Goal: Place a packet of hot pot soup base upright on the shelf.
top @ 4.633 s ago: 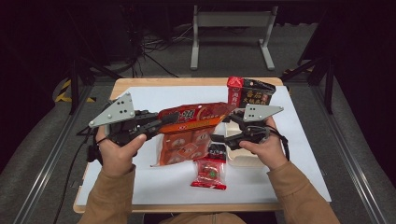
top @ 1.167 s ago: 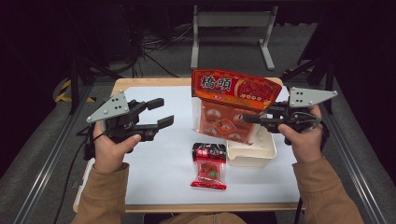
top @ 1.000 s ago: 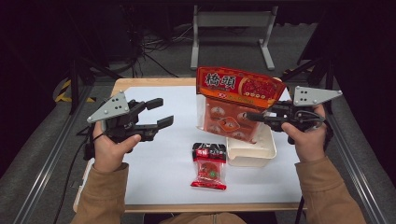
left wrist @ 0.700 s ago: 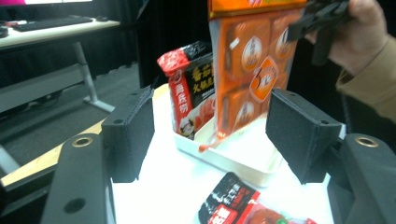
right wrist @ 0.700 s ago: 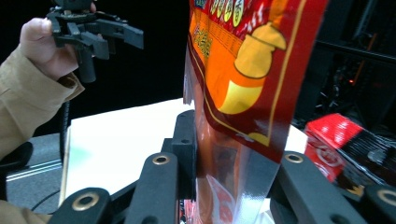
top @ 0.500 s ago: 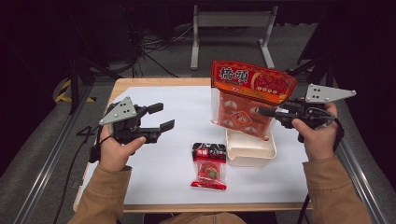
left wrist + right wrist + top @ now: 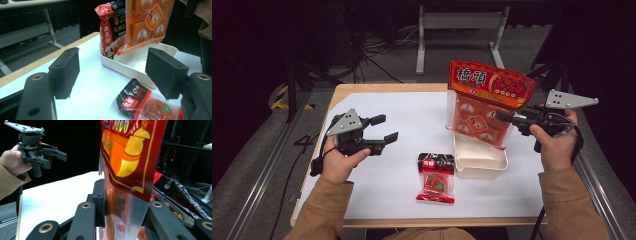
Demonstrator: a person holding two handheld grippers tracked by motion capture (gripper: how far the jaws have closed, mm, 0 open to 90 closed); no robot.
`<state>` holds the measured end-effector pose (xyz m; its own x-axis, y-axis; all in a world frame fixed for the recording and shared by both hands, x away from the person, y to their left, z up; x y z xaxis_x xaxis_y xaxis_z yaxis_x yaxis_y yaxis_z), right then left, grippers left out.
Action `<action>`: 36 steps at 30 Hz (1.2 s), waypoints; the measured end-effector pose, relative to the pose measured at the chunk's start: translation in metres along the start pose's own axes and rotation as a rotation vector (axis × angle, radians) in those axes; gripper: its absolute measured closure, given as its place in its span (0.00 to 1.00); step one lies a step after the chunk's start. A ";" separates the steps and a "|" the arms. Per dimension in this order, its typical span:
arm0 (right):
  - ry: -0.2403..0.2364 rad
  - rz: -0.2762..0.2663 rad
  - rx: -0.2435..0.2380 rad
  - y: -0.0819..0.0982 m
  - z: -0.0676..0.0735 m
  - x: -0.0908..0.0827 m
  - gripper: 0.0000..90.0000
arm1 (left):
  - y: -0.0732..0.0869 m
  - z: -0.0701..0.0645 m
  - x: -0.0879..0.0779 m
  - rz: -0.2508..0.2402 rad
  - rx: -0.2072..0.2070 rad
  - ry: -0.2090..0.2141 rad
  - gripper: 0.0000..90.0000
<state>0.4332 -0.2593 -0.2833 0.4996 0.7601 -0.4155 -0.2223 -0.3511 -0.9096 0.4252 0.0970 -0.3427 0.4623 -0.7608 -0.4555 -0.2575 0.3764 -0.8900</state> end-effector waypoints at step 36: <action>0.104 0.030 0.083 0.039 -0.017 0.018 0.78 | 0.010 -0.001 0.014 0.041 0.010 0.012 0.32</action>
Point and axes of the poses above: each handheld gripper's, and its own axes: x roughly forward along the jaws, y roughly out of its underside, z roughly to its left, the point moved 8 cm from there along x, roughly forward along the jaws, and after that the axes turned 12 degrees about z, right-handed, at the moved point
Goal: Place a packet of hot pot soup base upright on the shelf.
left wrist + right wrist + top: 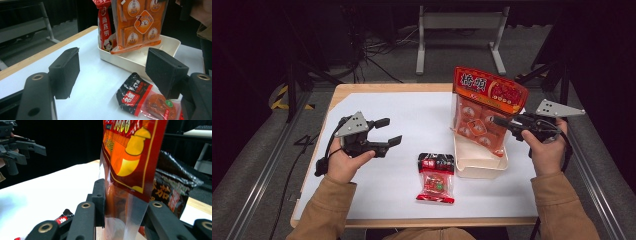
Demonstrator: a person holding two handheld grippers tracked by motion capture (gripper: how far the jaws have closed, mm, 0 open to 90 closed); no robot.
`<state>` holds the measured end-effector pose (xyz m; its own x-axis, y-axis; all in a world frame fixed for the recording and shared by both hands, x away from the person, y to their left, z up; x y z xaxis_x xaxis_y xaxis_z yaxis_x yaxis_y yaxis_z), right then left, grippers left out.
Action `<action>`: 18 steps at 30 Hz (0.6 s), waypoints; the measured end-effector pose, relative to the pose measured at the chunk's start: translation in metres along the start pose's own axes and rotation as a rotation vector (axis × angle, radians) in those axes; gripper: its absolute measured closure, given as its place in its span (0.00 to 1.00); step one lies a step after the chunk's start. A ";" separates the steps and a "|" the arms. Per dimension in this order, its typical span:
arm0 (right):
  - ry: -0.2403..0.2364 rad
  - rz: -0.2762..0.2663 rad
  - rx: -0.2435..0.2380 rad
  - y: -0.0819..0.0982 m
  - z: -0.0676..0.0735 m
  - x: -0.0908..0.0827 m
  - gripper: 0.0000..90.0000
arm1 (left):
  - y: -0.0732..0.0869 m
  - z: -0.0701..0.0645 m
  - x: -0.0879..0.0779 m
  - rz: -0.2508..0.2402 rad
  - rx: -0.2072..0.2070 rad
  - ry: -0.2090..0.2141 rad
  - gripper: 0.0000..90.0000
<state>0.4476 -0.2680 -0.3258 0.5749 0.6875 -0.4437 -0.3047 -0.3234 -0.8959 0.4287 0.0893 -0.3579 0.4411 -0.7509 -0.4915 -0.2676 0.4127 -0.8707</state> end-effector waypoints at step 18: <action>0.067 0.066 -0.025 0.012 0.002 0.006 0.78 | 0.004 -0.001 0.007 0.024 0.005 0.009 0.32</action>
Point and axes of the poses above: each handheld gripper's, and its own axes: x roughly forward along the jaws, y roughly out of its underside, z roughly to its left, the point moved 8 cm from there along x, roughly forward along the jaws, and after that the axes turned 12 degrees about z, right-handed, at the moved point
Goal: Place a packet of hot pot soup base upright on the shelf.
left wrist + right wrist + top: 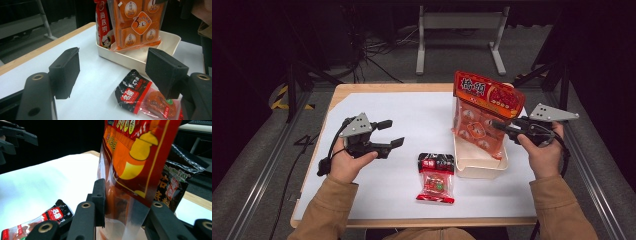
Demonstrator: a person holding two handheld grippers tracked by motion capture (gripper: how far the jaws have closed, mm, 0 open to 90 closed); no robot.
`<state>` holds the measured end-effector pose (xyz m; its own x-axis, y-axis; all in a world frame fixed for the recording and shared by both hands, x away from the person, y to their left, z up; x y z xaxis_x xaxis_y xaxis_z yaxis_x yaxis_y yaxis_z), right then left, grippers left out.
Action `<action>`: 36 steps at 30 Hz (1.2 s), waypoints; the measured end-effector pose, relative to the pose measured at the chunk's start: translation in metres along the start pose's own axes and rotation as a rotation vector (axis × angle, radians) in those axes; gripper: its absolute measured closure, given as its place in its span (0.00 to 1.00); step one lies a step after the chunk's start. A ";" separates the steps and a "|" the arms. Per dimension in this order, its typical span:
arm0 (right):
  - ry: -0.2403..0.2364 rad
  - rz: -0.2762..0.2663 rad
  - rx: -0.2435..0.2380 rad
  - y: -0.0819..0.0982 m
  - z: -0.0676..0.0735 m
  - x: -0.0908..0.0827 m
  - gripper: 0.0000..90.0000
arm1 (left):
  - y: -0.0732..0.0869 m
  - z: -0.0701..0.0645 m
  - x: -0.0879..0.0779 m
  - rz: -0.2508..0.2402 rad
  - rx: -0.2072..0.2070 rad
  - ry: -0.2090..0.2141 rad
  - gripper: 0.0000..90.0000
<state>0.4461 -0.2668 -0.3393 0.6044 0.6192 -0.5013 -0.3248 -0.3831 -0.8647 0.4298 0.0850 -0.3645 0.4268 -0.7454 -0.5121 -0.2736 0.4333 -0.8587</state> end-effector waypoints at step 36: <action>0.003 0.124 0.098 0.043 -0.008 0.021 0.77 | 0.009 -0.004 0.023 0.057 -0.002 0.040 0.34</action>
Point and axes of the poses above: each handheld gripper's, and its own axes: x roughly forward along the jaws, y roughly out of its underside, z roughly to its left, the point moved 8 cm from there along x, roughly forward along the jaws, and after that the axes turned 12 degrees about z, right-handed, at the moved point
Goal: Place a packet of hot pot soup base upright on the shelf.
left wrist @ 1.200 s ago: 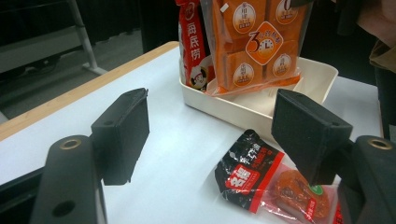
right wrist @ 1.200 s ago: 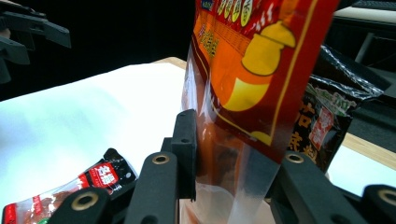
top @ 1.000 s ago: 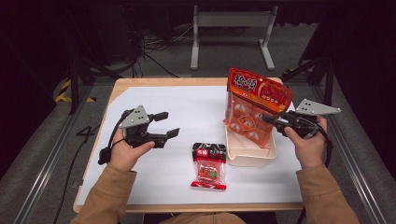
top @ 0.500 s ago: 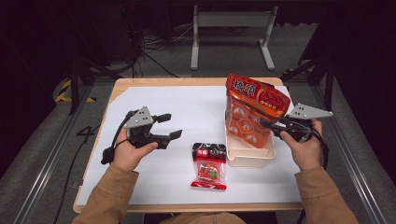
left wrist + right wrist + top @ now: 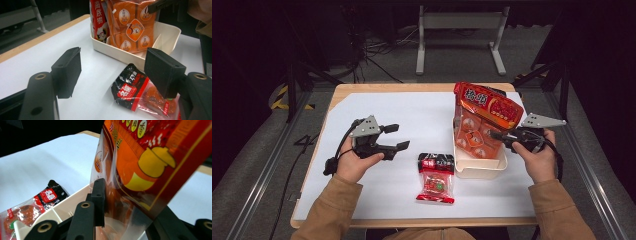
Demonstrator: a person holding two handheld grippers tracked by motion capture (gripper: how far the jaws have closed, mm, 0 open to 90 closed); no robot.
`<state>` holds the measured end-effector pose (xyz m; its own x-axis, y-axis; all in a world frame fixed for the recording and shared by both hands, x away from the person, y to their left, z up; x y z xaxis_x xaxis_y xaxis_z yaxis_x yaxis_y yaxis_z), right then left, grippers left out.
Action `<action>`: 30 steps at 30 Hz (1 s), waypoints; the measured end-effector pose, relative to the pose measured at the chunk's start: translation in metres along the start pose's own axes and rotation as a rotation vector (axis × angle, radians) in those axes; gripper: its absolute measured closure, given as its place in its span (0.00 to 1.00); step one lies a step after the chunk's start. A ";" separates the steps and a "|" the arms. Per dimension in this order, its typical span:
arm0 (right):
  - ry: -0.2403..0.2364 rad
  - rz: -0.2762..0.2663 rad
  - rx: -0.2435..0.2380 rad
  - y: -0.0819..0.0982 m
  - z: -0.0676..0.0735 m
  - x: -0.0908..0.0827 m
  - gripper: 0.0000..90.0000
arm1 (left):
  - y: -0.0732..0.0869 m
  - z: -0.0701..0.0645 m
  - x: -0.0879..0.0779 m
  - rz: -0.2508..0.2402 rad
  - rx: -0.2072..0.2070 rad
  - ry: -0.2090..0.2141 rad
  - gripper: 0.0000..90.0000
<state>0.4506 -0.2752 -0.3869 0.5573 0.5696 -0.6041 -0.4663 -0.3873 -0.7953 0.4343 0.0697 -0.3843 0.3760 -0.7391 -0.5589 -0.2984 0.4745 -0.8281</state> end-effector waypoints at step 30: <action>0.047 -0.074 0.053 0.008 -0.012 -0.044 0.42 | 0.010 0.004 0.044 0.106 -0.041 0.039 0.26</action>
<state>0.4307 -0.3121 -0.3670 0.6230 0.5598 -0.5464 -0.4576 -0.3057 -0.8350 0.4509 0.0437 -0.4178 0.3064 -0.7043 -0.6404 -0.3705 0.5315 -0.7617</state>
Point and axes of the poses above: each handheld gripper's, and its own axes: x roughly forward along the jaws, y roughly out of its underside, z roughly to its left, the point moved 8 cm from there along x, roughly forward along the jaws, and after that the axes turned 12 degrees about z, right-handed, at the moved point
